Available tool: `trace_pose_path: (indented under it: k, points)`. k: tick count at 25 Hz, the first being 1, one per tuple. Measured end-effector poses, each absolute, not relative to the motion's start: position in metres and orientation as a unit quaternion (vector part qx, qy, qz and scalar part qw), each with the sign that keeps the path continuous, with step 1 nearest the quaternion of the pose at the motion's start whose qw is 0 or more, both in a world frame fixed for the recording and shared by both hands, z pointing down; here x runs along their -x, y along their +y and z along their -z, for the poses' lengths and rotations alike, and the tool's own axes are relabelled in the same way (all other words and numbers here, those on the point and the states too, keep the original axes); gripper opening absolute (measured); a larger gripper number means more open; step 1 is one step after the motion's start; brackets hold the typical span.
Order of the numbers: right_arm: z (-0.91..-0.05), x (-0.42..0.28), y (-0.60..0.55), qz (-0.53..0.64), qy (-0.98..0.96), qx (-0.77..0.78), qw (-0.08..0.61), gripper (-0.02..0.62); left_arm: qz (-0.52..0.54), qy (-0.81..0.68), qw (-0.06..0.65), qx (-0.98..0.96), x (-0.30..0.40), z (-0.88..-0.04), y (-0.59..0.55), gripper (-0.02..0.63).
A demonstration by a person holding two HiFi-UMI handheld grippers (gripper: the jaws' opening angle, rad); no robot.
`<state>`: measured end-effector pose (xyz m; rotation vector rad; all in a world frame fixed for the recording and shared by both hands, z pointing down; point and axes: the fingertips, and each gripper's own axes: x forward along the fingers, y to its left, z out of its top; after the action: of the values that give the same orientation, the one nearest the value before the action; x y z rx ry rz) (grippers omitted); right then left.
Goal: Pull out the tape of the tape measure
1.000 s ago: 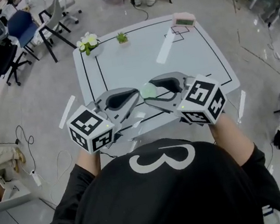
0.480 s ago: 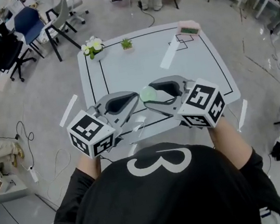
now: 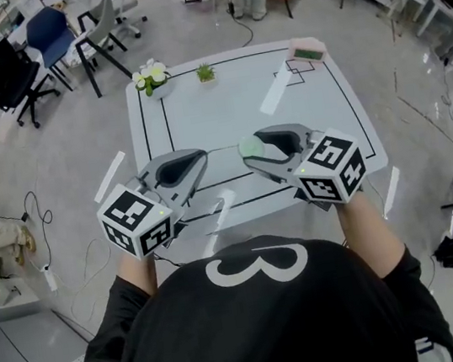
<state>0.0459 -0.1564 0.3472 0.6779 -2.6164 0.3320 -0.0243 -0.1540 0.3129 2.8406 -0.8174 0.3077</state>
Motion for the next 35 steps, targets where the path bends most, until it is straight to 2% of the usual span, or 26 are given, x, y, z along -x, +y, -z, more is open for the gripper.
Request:
trace_pose_path:
  k: [24,35]
  points:
    - [-0.356,-0.084,-0.178,-0.113,-0.919,-0.299,0.230,0.222,-0.063,-0.370,0.116,-0.920,0.085,-0.303,-0.172,0.005]
    - [-0.367,-0.097,-0.185,-0.101,-0.906,-0.324,0.251,0.224,-0.073,-0.397,0.106,-0.909,0.103,-0.306,-0.176,0.005]
